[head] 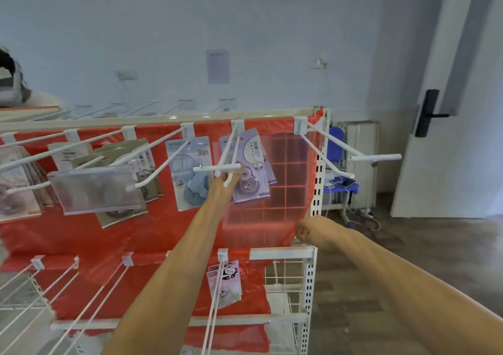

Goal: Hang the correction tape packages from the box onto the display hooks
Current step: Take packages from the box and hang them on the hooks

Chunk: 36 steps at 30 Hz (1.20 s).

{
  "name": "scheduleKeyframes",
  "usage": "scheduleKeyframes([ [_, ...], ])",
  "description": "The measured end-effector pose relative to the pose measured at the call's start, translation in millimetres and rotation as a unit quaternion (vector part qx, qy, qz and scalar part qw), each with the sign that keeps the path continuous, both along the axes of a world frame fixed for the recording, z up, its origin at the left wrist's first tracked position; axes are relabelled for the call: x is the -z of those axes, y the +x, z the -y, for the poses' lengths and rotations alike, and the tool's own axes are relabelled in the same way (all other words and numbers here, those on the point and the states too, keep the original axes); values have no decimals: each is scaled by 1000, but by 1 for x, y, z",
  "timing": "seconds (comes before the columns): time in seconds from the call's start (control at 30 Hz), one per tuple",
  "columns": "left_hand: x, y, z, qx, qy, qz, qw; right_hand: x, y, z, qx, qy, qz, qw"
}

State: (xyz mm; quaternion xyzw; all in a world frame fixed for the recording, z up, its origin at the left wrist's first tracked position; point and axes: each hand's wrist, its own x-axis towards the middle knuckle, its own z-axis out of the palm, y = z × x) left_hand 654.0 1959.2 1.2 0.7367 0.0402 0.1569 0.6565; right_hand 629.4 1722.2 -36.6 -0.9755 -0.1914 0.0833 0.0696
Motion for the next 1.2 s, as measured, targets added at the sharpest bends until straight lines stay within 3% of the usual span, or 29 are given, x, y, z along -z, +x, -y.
scheduleKeyframes([
  [0.17,-1,-8,15,-10,-10,-73,997,2,-5,-5,-16,7,-16,1000],
  [0.4,13,-33,-1,74,142,-117,980,-8,-11,-17,-16,6,-11,1000],
  [0.6,36,-63,-33,142,358,-206,900,-20,-36,-48,22,13,5,1000],
  [0.7,37,-82,-52,164,482,-188,840,-23,-56,-73,43,17,19,999],
  [0.87,34,-114,-91,165,578,-152,784,-28,-100,-127,69,12,42,997],
  [1.2,15,-211,-180,93,634,-124,758,-39,-179,-241,32,34,111,993],
])
